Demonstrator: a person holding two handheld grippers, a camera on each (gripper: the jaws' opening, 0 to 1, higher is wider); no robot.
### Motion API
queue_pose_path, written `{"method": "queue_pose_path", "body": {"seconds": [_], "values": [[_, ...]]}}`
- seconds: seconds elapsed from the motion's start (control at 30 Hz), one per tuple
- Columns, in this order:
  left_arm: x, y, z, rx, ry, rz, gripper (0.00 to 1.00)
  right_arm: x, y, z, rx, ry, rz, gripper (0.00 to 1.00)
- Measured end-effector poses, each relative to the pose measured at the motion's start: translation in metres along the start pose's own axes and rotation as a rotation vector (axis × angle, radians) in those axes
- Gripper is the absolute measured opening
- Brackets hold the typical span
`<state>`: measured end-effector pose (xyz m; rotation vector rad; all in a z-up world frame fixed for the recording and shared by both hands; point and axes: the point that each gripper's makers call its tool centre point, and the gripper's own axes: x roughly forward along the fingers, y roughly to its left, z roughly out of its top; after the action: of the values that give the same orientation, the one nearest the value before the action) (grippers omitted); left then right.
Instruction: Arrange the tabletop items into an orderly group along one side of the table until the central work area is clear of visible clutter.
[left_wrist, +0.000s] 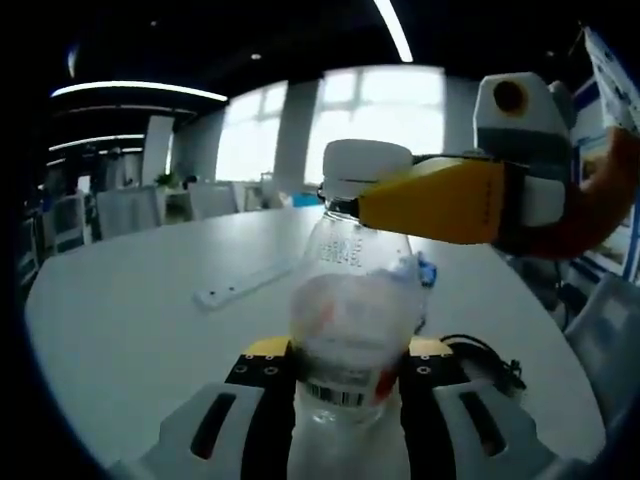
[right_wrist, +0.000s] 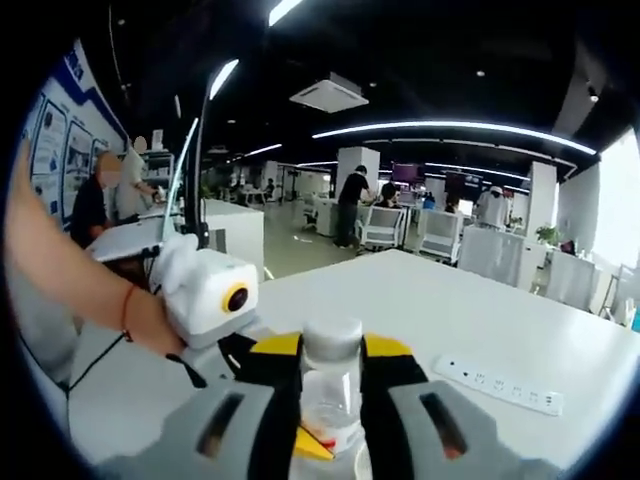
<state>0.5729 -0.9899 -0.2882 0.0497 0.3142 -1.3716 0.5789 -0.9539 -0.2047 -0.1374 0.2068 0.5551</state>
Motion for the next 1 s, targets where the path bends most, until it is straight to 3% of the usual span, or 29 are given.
{"method": "queue_pose_path", "body": {"seconds": [1.0], "values": [[0.006, -0.002, -0.010, 0.021, 0.042, 0.004, 0.38, -0.008, -0.004, -0.012, -0.010, 0.037, -0.039, 0.19]]}}
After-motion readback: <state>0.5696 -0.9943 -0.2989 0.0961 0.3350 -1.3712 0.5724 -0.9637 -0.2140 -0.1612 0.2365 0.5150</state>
